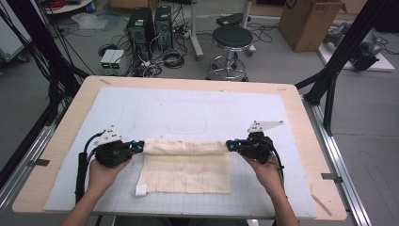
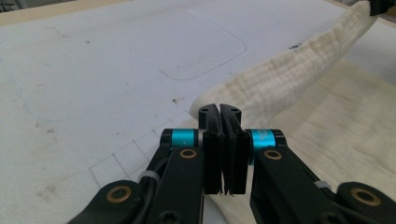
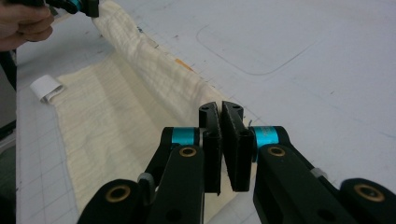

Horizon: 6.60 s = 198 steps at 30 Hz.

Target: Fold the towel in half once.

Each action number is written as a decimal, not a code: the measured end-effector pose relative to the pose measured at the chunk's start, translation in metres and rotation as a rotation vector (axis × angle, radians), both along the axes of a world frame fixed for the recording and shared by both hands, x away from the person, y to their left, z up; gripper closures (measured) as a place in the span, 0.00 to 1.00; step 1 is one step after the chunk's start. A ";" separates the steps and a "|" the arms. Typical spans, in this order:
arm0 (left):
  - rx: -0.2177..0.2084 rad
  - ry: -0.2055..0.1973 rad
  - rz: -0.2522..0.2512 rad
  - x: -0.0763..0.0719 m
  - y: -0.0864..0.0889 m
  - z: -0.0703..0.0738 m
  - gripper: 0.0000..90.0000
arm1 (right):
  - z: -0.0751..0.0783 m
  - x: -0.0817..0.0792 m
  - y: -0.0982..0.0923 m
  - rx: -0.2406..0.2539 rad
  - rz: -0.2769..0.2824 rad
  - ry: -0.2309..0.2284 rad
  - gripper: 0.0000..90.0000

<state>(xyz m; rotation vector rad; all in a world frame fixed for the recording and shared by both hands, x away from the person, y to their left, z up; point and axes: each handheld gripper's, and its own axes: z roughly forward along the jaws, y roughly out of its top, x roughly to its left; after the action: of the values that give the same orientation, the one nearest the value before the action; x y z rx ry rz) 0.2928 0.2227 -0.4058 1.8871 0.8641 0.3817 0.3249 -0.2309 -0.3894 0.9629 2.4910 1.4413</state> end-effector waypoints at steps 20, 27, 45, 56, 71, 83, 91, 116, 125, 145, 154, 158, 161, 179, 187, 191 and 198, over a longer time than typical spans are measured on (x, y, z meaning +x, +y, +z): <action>0.038 0.014 -0.071 -0.038 0.003 -0.017 0.97 | -0.016 -0.034 -0.002 -0.013 0.030 0.015 0.96; 0.042 0.019 -0.091 -0.045 0.002 -0.019 0.97 | -0.021 -0.043 -0.002 -0.010 0.046 0.016 0.96; -0.004 0.039 -0.176 -0.056 0.002 -0.017 0.78 | -0.026 -0.063 -0.004 0.013 0.138 0.055 0.75; 0.075 0.090 -0.261 -0.057 -0.007 -0.029 0.75 | -0.044 -0.068 0.010 -0.101 0.199 0.059 0.71; 0.142 0.121 -0.246 -0.055 -0.008 -0.037 0.89 | -0.049 -0.066 0.014 -0.150 0.203 0.058 0.91; 0.100 0.098 -0.229 -0.056 -0.003 -0.032 0.92 | -0.037 -0.070 0.007 -0.079 0.181 0.026 0.93; 0.060 0.089 -0.217 -0.061 0.004 -0.029 0.92 | -0.029 -0.078 0.010 -0.063 0.192 0.000 0.93; -0.006 0.072 -0.272 -0.062 0.002 -0.027 0.75 | -0.042 -0.080 0.009 0.001 0.256 0.094 0.78; 0.067 0.117 -0.266 -0.060 -0.003 -0.031 0.95 | -0.050 -0.071 0.012 -0.057 0.211 0.115 0.84; 0.033 0.094 -0.270 -0.059 -0.001 -0.029 0.82 | -0.046 -0.071 0.006 0.002 0.173 0.076 0.73; -0.024 0.062 -0.237 -0.051 -0.002 -0.022 0.65 | -0.034 -0.063 0.007 0.040 0.117 0.043 0.40; -0.025 0.061 -0.228 -0.049 -0.005 -0.019 0.57 | -0.029 -0.062 0.010 0.049 0.105 0.015 0.31; -0.021 0.055 -0.224 -0.047 -0.007 -0.017 0.51 | -0.025 -0.059 0.014 0.047 0.109 0.013 0.24; -0.030 0.014 -0.252 -0.034 -0.029 0.006 0.41 | 0.000 -0.036 0.044 0.040 0.129 -0.018 0.22; -0.019 0.007 -0.256 -0.026 -0.040 0.014 0.40 | 0.001 -0.033 0.047 0.038 0.131 -0.013 0.24; -0.017 0.005 -0.249 -0.017 -0.043 0.019 0.41 | 0.002 -0.028 0.047 0.047 0.126 -0.010 0.28; -0.017 0.010 -0.239 0.001 -0.057 0.024 0.47 | 0.007 -0.012 0.063 0.025 0.118 -0.018 0.44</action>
<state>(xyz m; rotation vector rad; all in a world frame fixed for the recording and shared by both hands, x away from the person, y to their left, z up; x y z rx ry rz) 0.2934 0.1655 -0.3821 1.9511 0.6367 0.2181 0.3127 -0.1684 -0.3825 0.8157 2.5618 1.5099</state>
